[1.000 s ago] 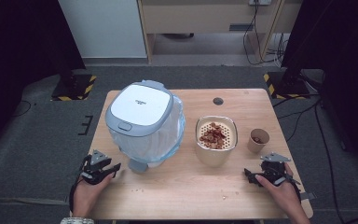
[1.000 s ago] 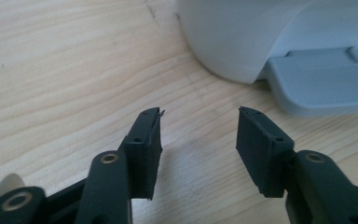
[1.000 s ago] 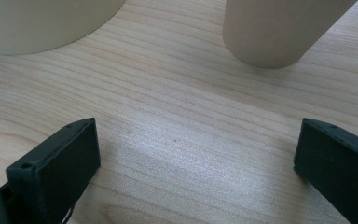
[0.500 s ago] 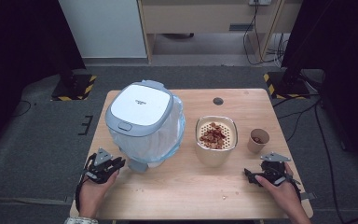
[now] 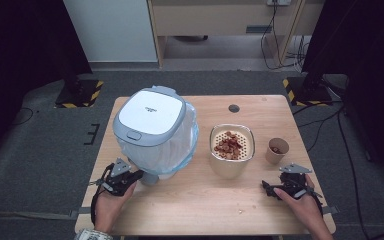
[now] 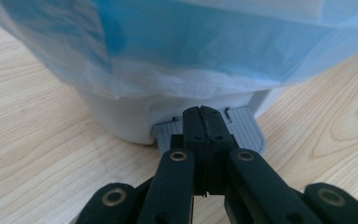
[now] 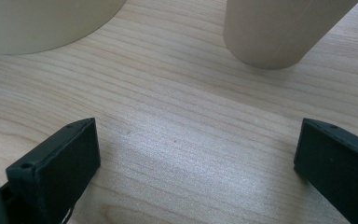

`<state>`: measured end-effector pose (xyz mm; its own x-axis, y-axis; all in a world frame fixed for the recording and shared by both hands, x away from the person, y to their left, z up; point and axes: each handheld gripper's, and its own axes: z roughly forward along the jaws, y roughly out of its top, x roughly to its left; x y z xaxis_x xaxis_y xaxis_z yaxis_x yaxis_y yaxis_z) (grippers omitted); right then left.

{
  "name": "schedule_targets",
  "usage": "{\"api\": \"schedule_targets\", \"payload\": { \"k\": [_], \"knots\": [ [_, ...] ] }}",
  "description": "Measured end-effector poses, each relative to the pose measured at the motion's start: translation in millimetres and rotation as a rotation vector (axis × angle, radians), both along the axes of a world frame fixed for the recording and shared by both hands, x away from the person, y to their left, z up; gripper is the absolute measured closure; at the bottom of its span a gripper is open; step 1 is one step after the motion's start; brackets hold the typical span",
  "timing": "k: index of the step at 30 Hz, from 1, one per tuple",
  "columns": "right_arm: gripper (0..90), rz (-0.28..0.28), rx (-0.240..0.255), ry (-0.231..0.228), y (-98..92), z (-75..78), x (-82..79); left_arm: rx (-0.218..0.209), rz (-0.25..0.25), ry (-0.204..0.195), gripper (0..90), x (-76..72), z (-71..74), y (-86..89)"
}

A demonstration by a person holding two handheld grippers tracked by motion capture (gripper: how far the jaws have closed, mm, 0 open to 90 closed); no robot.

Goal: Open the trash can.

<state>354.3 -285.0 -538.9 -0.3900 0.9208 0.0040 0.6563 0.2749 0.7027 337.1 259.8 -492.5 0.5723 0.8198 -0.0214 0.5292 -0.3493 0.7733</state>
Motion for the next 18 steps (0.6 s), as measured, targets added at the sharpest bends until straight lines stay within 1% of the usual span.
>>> {"api": "schedule_targets", "payload": {
  "k": [2,5,7,12,15,18],
  "knots": [
    [0.5,0.000,0.000,0.000,0.0,0.0,0.0,0.012,-0.015,0.006,89.9,1.0,-1.2,-3.4],
    [0.5,0.001,0.000,0.002,-0.1,0.1,0.0,0.007,-0.025,0.005,89.9,2.1,-1.4,-6.4],
    [0.5,0.000,0.000,0.001,0.0,0.1,0.0,0.012,-0.031,0.015,89.9,2.3,-2.3,-7.7],
    [0.5,0.000,0.000,0.000,0.0,0.0,-0.1,0.019,-0.021,0.035,89.9,4.2,-5.4,-7.5],
    [0.5,0.003,-0.002,-0.001,-0.1,-0.1,-0.5,0.043,-0.025,0.045,89.9,5.1,-7.4,-8.6],
    [0.5,0.003,-0.001,-0.001,-0.1,-0.1,-0.6,0.039,-0.022,0.048,89.9,5.0,-8.4,-8.4]
  ]
}}
